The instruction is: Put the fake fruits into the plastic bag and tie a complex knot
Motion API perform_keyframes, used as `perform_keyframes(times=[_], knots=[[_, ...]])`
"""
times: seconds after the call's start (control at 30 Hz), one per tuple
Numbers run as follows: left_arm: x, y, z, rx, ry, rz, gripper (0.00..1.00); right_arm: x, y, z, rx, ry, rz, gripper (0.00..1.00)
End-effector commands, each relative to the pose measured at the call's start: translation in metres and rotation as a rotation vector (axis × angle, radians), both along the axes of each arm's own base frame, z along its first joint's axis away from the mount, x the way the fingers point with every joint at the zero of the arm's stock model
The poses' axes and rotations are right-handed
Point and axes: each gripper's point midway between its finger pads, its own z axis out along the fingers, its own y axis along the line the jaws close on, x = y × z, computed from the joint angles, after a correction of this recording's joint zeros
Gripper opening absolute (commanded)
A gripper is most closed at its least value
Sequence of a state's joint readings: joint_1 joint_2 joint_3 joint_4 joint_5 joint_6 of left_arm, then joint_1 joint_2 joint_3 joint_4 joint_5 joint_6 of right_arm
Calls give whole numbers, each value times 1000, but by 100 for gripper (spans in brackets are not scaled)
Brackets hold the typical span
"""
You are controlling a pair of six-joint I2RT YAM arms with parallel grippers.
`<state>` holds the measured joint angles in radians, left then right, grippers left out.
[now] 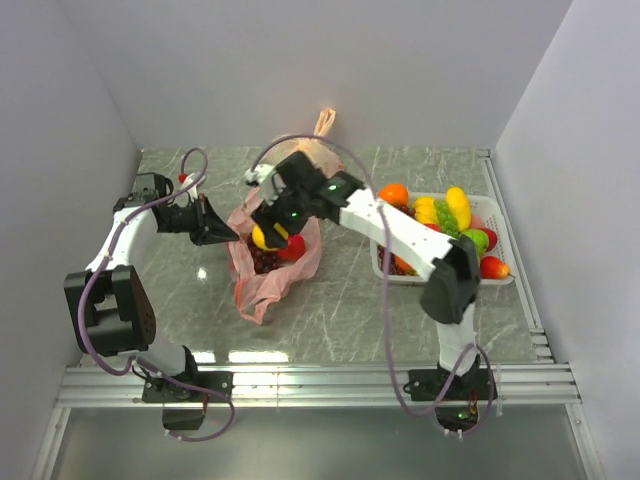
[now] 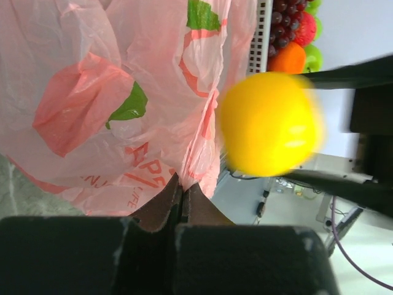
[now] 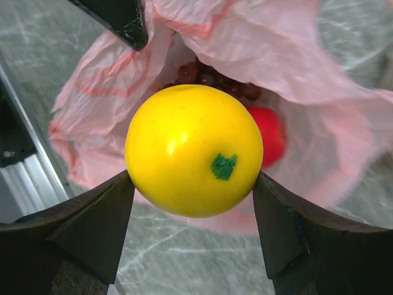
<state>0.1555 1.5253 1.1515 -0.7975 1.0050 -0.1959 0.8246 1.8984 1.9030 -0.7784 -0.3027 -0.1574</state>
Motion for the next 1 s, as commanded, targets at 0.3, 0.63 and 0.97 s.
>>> perform_keyframes(times=[0.3, 0.63, 0.97], knots=[[1, -6, 32, -120, -71, -64, 0, 84, 44, -28, -47, -161, -312, 56], [9, 1, 18, -95, -49, -23, 0, 61, 22, -13, 5, -105, -319, 99], [13, 5, 11, -63, -52, -5, 0, 2, -90, 81, 197, 16, -129, 100]])
